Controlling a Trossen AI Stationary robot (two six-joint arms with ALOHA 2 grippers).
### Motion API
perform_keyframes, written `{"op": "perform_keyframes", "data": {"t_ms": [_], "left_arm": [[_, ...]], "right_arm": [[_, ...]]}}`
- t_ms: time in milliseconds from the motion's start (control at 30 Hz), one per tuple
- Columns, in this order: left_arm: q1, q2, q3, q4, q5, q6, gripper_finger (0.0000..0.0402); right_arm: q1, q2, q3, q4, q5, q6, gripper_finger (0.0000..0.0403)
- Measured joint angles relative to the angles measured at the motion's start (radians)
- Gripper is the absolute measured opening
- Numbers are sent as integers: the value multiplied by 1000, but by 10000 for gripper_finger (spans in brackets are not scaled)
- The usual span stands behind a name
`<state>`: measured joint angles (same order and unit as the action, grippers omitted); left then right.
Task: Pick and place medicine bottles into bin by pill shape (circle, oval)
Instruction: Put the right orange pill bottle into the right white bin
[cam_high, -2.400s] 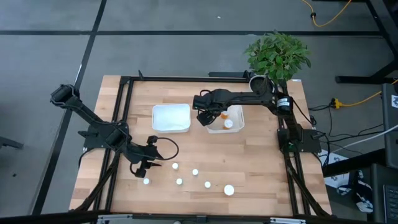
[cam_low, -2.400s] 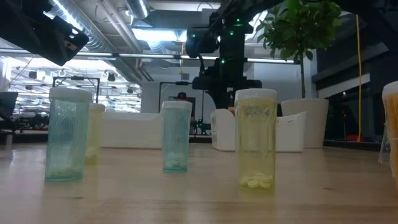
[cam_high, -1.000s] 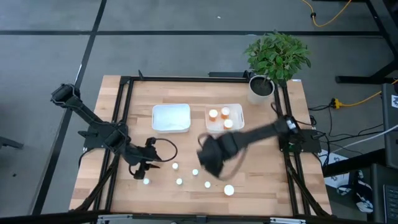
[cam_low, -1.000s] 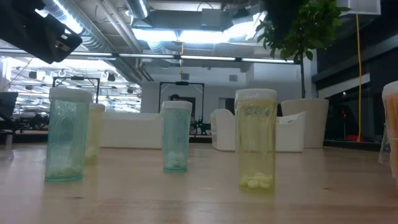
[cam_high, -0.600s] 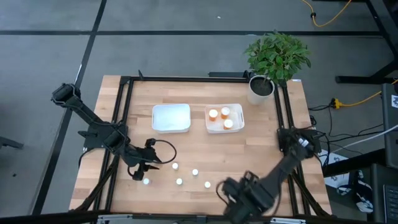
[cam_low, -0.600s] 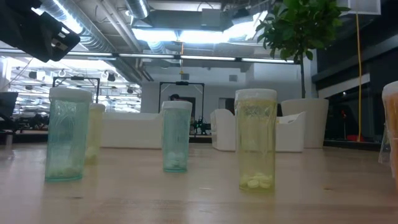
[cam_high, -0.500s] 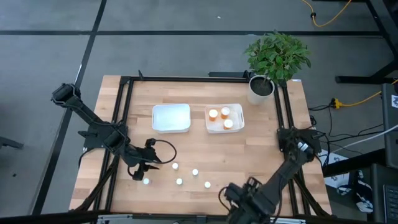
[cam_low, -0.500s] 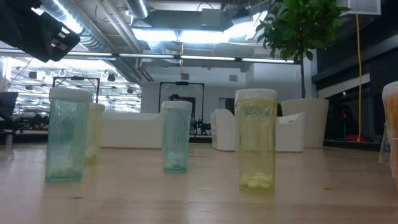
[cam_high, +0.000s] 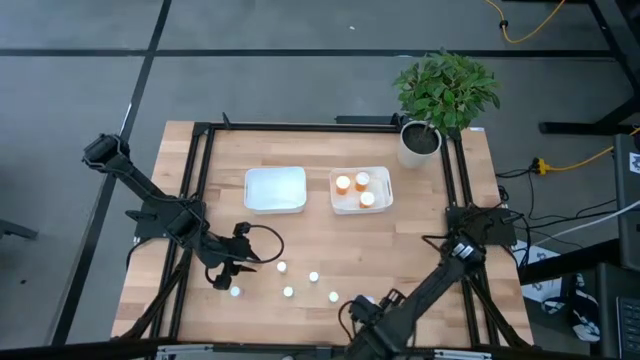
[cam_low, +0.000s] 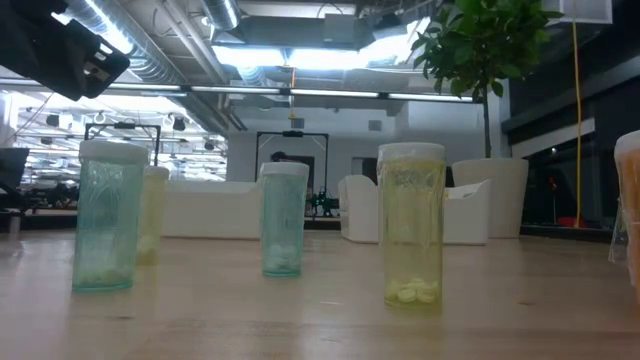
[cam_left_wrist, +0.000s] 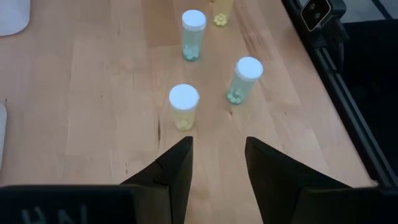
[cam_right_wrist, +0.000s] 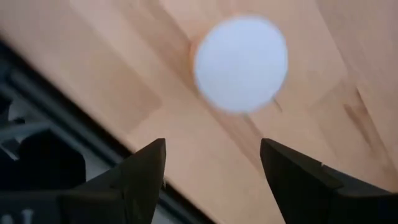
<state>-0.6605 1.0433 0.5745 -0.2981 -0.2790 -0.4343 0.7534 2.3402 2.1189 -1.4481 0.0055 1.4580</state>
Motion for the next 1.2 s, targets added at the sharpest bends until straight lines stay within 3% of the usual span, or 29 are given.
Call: {"op": "perform_keyframes", "data": {"t_ms": [1000, 1200], "left_arm": [[0, 0, 0, 0, 0, 0, 141], [0, 0, 0, 0, -1, 0, 141]], "right_arm": [[-72, 15, 0, 1, 108, 6, 264], [-75, 16, 0, -4, 82, 3, 264]]}}
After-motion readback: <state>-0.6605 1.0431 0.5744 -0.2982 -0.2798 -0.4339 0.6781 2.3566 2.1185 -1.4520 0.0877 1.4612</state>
